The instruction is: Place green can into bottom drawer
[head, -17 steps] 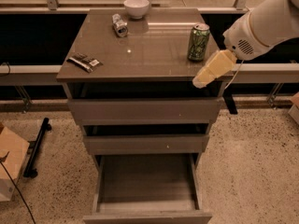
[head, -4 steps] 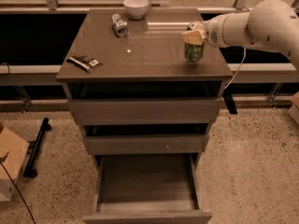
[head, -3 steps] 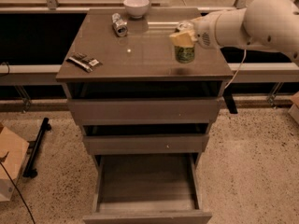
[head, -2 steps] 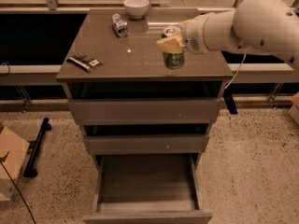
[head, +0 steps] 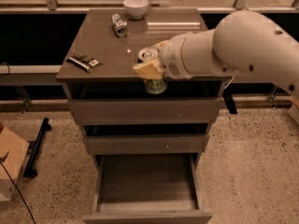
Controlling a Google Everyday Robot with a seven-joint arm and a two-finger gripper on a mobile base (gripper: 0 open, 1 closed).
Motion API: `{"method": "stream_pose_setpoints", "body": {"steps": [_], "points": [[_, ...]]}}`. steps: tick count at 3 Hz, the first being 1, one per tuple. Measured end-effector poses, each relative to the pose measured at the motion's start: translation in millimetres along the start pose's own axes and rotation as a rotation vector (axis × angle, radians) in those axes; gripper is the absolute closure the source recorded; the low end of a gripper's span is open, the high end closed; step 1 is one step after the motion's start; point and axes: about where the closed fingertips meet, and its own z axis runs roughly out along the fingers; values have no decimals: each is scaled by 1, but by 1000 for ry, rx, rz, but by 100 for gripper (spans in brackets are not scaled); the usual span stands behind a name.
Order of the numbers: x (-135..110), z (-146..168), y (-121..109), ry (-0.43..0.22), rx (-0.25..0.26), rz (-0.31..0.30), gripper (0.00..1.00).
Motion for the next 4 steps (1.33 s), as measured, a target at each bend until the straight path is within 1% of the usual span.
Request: {"method": "stream_pose_setpoints", "body": {"steps": [1,2,3,4], "points": [[15,3,45,15,-3,-9,100],[45,18,74,22,39,-4,100],[78,35,81,27,99,10,100],[125,57,69,18,161,56,100]]}}
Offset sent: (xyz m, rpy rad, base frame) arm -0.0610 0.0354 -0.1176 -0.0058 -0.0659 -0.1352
